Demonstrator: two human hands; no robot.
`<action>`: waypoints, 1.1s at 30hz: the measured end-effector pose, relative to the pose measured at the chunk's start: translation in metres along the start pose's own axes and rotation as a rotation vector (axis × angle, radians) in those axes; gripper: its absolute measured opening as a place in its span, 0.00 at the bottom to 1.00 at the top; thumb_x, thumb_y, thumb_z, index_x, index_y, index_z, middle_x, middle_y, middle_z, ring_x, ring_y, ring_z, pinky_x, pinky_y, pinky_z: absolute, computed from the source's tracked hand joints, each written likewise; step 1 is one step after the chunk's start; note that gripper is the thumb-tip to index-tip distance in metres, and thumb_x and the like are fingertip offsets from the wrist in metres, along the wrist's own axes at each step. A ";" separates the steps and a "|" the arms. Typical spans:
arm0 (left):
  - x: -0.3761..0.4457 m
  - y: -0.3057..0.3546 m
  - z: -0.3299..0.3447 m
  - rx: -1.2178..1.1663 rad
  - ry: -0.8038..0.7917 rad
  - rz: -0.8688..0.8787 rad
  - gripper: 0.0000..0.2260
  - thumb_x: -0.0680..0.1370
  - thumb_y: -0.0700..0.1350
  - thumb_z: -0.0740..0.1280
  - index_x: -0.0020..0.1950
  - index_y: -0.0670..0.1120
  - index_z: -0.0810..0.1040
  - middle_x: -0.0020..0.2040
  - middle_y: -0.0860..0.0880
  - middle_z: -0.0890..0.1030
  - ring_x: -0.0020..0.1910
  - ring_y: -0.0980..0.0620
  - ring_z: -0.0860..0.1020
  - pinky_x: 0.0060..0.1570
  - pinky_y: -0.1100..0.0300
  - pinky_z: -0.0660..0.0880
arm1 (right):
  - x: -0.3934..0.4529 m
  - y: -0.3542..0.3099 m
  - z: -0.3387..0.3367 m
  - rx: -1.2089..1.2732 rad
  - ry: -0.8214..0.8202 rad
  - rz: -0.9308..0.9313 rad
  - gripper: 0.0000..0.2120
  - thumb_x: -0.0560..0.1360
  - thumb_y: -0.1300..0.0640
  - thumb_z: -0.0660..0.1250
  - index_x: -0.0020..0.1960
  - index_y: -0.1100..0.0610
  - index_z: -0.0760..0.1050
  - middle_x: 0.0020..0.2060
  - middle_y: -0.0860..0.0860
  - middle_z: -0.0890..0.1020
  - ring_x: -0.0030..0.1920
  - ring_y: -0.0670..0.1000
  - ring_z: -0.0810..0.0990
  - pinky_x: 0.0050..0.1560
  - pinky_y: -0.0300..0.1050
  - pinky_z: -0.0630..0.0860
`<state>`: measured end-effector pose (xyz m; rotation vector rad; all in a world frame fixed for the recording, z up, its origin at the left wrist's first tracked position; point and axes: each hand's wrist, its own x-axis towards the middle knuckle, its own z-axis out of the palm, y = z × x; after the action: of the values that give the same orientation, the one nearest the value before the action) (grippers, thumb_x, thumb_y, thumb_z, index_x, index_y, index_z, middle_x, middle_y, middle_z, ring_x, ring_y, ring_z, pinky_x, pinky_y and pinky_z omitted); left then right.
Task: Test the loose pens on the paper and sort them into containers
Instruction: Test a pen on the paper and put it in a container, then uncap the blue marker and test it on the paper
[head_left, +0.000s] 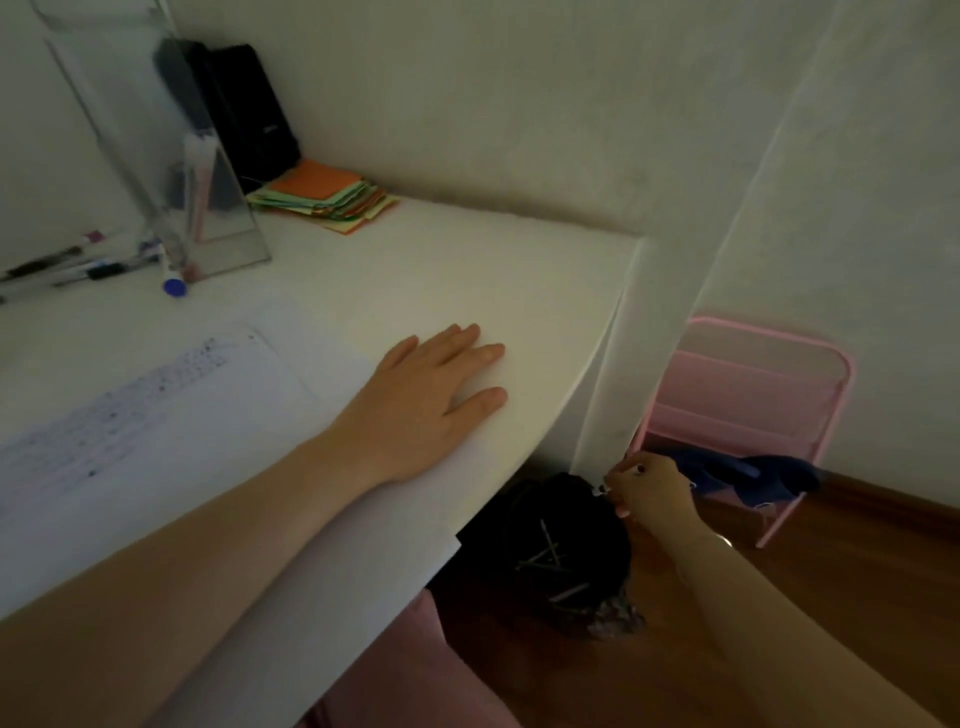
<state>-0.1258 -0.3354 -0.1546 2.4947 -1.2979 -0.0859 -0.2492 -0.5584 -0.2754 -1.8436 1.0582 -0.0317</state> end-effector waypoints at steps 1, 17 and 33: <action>0.000 0.000 0.000 -0.001 0.000 -0.003 0.23 0.79 0.60 0.51 0.75 0.59 0.56 0.77 0.56 0.53 0.75 0.60 0.48 0.73 0.58 0.43 | 0.008 0.000 0.003 -0.039 -0.036 0.015 0.03 0.74 0.63 0.67 0.47 0.61 0.77 0.46 0.62 0.81 0.37 0.58 0.81 0.33 0.42 0.74; 0.008 0.002 -0.017 -0.602 -0.028 -0.158 0.18 0.78 0.55 0.62 0.68 0.58 0.71 0.71 0.57 0.68 0.70 0.62 0.63 0.69 0.63 0.59 | -0.091 -0.219 -0.058 0.353 0.654 -0.938 0.12 0.67 0.65 0.62 0.37 0.48 0.65 0.31 0.42 0.70 0.29 0.37 0.70 0.34 0.28 0.65; -0.132 -0.153 -0.095 -0.009 0.382 -0.441 0.17 0.76 0.57 0.58 0.57 0.54 0.79 0.61 0.55 0.78 0.61 0.56 0.75 0.62 0.63 0.67 | -0.135 -0.373 0.224 -0.834 -0.214 -1.134 0.18 0.77 0.63 0.57 0.67 0.60 0.66 0.62 0.59 0.73 0.57 0.59 0.76 0.57 0.49 0.74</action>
<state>-0.0632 -0.1227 -0.1255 2.5776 -0.5878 0.2695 0.0074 -0.2498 -0.0598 -2.8951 -0.3164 -0.0641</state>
